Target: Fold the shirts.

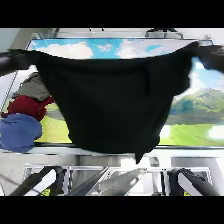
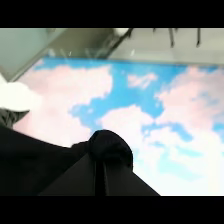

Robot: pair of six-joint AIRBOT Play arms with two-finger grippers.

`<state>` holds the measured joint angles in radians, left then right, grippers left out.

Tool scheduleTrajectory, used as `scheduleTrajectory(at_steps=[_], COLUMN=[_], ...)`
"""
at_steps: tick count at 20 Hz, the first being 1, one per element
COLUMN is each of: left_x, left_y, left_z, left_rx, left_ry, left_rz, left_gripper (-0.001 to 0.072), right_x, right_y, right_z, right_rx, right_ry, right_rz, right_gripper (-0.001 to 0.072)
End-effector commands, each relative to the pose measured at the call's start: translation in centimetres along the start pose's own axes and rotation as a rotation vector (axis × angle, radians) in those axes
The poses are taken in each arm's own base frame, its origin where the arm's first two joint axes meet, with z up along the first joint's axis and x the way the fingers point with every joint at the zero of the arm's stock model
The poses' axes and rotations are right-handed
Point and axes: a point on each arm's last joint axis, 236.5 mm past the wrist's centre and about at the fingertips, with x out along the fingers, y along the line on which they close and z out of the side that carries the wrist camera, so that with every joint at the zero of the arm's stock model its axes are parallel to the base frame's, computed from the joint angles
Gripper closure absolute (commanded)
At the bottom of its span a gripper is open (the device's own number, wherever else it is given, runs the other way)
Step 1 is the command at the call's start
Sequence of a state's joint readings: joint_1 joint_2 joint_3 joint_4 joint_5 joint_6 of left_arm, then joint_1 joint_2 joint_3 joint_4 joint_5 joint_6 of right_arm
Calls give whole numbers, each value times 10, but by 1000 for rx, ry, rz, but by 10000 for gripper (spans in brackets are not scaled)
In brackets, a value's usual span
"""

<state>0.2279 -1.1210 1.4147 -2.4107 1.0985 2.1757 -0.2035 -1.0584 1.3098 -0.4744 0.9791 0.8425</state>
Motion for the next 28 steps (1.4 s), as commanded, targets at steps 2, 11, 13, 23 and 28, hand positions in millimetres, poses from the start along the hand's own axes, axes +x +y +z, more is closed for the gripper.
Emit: scheduleTrajectory(at_steps=[2,11,13,23,28], left_x=[138,156,118,15,5], left_y=[64,131,141,72,52], left_z=[-79,-98,-115,-370,-414], left_rx=[-65,-272,-315,-625,-679], left_ry=[234,403,524,1067,1126], left_rz=[-7,-48,4,19,4], left_gripper=[697,10,10,11,12], right_x=[134,122,77,-40,-21], right_y=[-87,-162,-172,-184,-164], right_z=[-103,-144,-144,-293,-336], right_rx=[144,227,281,581,630], right_ry=[131,215,283,677,783], right_rz=[-121,-208,-210,-207,-133], right_gripper=[689,384,384,382,383])
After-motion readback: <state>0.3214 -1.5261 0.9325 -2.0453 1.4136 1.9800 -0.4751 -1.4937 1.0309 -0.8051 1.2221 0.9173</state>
